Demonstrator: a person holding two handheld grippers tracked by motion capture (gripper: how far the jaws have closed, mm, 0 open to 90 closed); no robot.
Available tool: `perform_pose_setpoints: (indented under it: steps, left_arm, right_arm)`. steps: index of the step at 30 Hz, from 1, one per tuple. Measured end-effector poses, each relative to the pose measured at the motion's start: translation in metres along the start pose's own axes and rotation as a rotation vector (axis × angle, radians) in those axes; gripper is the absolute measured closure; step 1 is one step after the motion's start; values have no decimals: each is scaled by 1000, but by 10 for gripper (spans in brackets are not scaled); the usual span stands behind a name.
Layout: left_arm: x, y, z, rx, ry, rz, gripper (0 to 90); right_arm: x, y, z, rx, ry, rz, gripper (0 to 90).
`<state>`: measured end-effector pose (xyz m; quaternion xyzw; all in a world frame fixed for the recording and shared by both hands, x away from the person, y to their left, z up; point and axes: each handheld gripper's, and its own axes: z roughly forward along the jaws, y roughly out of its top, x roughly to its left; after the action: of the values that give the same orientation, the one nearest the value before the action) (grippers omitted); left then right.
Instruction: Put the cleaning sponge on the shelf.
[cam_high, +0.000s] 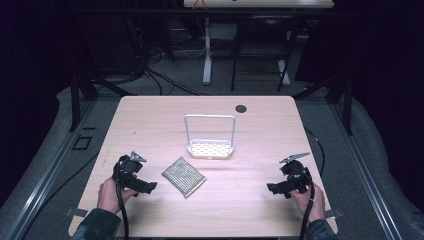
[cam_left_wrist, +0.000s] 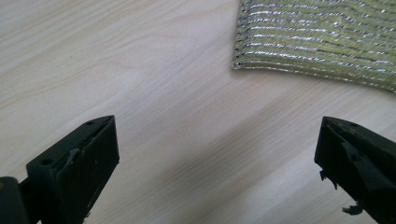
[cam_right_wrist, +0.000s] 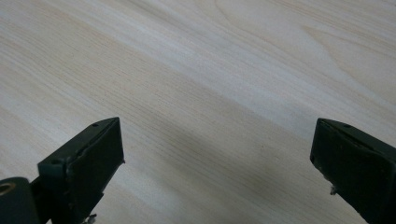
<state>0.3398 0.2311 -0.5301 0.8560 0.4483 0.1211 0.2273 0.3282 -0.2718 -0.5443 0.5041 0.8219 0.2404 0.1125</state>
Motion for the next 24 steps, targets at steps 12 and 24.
perform_pose_setpoints:
  steps: [12, 24]
  left_arm:
    - [-13, 13, -2, -29, -34, 1, 0]
    - [-44, 42, 15, -14, -101, 53, 0]
  right_arm:
    - [5, 2, -2, -18, 7, -1, 28]
    - [6, 2, 2, -4, 13, -9, 31]
